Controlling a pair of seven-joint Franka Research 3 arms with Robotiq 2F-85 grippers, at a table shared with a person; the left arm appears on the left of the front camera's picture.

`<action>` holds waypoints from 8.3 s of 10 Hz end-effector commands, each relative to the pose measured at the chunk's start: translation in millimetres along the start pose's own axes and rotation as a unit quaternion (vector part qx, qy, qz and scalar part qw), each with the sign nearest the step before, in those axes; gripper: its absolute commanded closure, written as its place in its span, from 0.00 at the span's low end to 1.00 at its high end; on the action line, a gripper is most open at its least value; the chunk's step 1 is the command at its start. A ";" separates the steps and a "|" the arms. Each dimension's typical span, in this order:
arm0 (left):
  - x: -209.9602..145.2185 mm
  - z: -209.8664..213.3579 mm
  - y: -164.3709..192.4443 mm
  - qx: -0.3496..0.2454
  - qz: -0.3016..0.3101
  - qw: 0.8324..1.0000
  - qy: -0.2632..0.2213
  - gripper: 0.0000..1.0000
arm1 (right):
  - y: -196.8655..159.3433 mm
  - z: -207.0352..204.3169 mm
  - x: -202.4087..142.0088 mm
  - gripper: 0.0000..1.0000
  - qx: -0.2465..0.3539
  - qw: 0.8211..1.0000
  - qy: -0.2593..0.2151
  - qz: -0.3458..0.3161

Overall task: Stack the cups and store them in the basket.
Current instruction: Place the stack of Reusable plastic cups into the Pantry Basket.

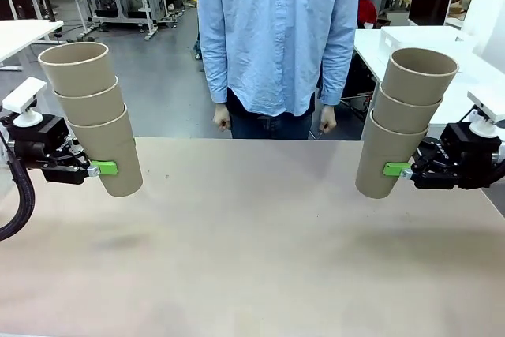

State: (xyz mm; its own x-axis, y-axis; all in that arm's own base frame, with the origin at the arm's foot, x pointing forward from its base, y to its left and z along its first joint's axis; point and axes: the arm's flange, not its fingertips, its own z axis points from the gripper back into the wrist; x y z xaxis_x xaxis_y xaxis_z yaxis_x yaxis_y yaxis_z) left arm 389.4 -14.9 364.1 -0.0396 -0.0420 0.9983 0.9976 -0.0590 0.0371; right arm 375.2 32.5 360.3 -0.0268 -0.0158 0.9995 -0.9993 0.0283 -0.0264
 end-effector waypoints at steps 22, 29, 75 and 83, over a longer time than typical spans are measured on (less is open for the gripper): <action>2.8 -0.3 -0.6 -0.002 -0.002 1.000 -0.002 0.15 | -0.3 0.0 3.9 0.15 -0.002 1.000 -0.001 0.006; 2.8 -0.3 -0.6 -0.002 -0.002 1.000 -0.002 0.15 | -0.3 0.0 3.9 0.15 -0.002 1.000 -0.001 0.006; 2.8 -0.3 -0.6 -0.002 -0.002 1.000 -0.002 0.15 | -0.3 0.0 3.9 0.15 -0.002 1.000 -0.001 0.006; 2.8 -0.3 -0.6 -0.002 -0.002 1.000 -0.002 0.15 | -0.3 0.0 3.9 0.15 -0.002 1.000 -0.001 0.006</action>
State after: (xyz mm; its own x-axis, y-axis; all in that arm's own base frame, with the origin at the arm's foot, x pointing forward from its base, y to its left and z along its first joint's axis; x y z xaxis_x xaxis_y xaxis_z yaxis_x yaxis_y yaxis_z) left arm 389.4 -15.0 364.1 -0.0396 -0.0421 0.9983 0.9976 -0.0590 0.0371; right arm 375.2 32.5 360.3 -0.0268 -0.0157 0.9995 -0.9993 0.0284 -0.0263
